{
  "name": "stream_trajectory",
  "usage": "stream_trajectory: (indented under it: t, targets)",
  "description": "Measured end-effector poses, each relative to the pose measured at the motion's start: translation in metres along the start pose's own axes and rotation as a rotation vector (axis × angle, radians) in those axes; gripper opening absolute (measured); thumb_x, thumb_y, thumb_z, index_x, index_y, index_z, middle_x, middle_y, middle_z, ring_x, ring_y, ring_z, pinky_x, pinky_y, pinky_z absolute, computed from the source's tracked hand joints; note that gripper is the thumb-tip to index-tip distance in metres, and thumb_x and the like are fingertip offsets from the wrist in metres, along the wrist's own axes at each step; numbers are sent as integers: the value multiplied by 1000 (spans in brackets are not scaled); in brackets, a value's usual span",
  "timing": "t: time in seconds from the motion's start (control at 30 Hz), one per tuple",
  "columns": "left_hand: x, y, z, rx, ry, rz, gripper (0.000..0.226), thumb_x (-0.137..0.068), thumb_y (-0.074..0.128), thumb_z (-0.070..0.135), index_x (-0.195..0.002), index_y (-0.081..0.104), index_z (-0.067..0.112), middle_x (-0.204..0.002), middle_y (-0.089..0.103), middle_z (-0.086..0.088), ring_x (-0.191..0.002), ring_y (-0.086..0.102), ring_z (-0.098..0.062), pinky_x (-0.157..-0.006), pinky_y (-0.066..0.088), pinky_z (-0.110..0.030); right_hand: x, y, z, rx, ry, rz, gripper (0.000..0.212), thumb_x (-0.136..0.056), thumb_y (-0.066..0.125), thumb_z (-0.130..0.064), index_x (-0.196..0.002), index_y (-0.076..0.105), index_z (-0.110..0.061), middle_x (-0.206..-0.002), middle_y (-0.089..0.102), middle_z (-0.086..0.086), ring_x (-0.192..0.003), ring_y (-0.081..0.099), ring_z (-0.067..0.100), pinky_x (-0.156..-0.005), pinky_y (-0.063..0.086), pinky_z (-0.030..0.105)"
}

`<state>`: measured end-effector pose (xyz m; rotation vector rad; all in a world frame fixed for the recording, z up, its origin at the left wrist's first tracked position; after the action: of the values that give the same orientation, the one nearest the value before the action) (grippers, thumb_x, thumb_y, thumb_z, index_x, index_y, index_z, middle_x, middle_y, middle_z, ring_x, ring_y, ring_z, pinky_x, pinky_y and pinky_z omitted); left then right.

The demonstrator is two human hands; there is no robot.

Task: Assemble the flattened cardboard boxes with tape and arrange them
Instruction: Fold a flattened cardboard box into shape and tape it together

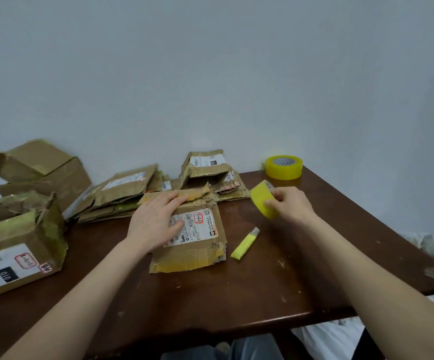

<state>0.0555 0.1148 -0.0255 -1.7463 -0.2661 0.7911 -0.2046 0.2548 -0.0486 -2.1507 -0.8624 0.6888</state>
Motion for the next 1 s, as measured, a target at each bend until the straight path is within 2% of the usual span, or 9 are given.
stream_trajectory:
  t: [0.13, 0.2, 0.27, 0.43, 0.57, 0.67, 0.77, 0.87, 1.0]
  targets:
    - [0, -2, 1, 86, -35, -44, 80, -74, 7, 66, -146, 32, 39, -154, 30, 11, -140, 30, -10, -110, 29, -31, -4, -29, -70, -548, -224, 51, 20, -95, 57, -19, -90, 71, -5, -77, 60, -3, -73, 51, 6, -65, 39, 25]
    - [0, -6, 2, 186, -45, -57, 85, -72, 0, 63, -144, 35, 37, -153, 31, 11, -140, 29, -8, -111, 25, -29, -6, -30, -111, -675, -292, -38, 21, -97, 55, -22, -89, 72, -11, -74, 62, -6, -68, 53, 3, -61, 40, 18]
    - [0, -9, -6, 410, -127, -42, 81, -76, 4, 62, -141, 44, 33, -149, 39, 9, -137, 33, -8, -111, 25, -28, -9, -22, -150, -648, -357, -136, 26, -96, 56, -28, -84, 71, -10, -72, 60, -5, -68, 52, 6, -62, 40, 23]
    - [-1, -13, -34, 1356, -499, 62, 57, -90, 36, 62, -119, 63, 21, -125, 63, 4, -118, 55, -12, -108, 35, -36, -15, 18, -213, -308, -508, -241, 41, -90, 62, -30, -75, 61, 8, -65, 43, 6, -61, 39, 12, -58, 28, 30]
    - [-2, -26, -45, 1248, -542, 177, 34, -88, 63, 39, -93, 71, 5, -96, 71, -2, -96, 63, -13, -81, 44, -23, -23, 43, -229, -141, -533, -228, 48, -85, 64, -40, -65, 58, 3, -60, 43, 6, -56, 38, 15, -56, 29, 31]
    - [-1, -29, -54, 1242, -586, 279, 22, -88, 67, 23, -75, 67, 5, -82, 68, -10, -79, 59, -14, -72, 43, -23, -23, 47, -234, -154, -536, -258, 47, -85, 65, -41, -55, 49, -9, -57, 39, 7, -55, 35, 19, -57, 28, 34]
    - [-2, -23, -63, 1239, -631, 333, 28, -89, 64, 21, -62, 59, 16, -74, 68, -9, -77, 61, -18, -75, 45, -29, -19, 49, -228, -184, -563, -360, 44, -73, 72, -54, -78, 66, -10, -75, 61, 11, -67, 54, 26, -65, 43, 44]
    - [0, -19, -72, 1205, -684, 387, 32, -91, 61, 21, -60, 54, 16, -67, 61, -3, -72, 56, -18, -73, 43, -33, -12, 54, -205, -139, -537, -484, 42, -66, 85, -42, -98, 61, -30, -97, 63, -7, -89, 60, 12, -73, 47, 30]
    - [1, -24, -71, 1134, -749, 425, 32, -94, 55, 21, -63, 51, 14, -66, 56, 5, -72, 52, -14, -66, 38, -29, -15, 33, -211, -285, -559, -325, 34, -73, 80, -33, -101, 61, -26, -94, 63, -6, -84, 59, 10, -69, 45, 22]
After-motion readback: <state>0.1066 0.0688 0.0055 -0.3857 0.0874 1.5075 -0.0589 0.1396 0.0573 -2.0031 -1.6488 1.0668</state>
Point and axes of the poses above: each hand's wrist, its own x-axis away from the middle knuckle, its own y-axis out of the palm, z = x × y, the point moved 9 cm from there along -x, towards the middle knuckle
